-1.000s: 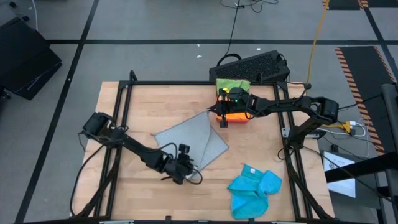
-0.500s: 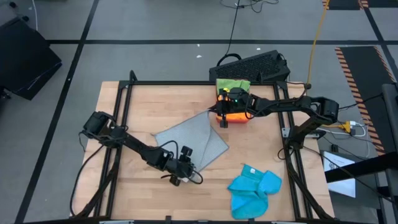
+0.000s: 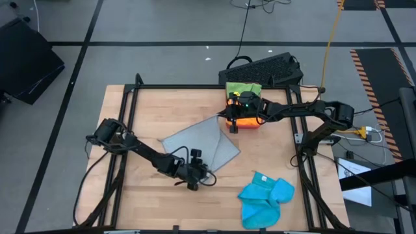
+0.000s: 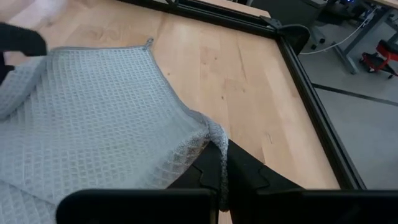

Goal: Fold microfiber towels
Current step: Fold the gray microfiber cloth

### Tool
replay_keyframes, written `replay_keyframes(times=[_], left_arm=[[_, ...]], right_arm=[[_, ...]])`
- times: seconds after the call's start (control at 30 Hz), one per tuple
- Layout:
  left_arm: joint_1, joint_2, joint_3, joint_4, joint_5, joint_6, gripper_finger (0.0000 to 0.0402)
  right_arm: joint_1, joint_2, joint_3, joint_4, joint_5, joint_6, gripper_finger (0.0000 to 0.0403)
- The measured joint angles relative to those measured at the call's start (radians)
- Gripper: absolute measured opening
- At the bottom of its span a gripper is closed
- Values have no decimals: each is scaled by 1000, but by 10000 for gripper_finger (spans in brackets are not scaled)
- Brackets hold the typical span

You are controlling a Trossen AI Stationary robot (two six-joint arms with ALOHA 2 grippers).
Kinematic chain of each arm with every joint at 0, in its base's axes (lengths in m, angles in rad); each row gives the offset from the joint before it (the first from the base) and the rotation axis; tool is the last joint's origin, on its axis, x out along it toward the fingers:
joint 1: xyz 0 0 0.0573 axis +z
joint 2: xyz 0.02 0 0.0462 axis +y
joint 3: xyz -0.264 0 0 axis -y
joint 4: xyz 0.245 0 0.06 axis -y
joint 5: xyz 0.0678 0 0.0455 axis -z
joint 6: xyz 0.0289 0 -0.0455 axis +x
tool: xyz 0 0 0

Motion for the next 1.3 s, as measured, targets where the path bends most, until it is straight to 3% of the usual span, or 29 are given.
replay_keyframes(times=[0.1, 0.33, 0.67, 0.97, 1.3], left_arm=[[0, 0, 0, 21, -61, -2, 143], [0, 0, 0, 56, -70, 75, 125], [8, 0, 0, 85, -1, 157, 10], [-4, -42, 0, 60, 9, 128, 6], [-103, -213, 0, -223, -2, 11, 6]], right_arm=[[0, 0, 0, 4, 0, 0, 4], [0, 0, 0, 5, 0, 0, 4], [0, 0, 0, 5, 0, 3, 4], [0, 0, 0, -2, 0, 7, 4], [0, 0, 0, -13, 0, 9, 4]])
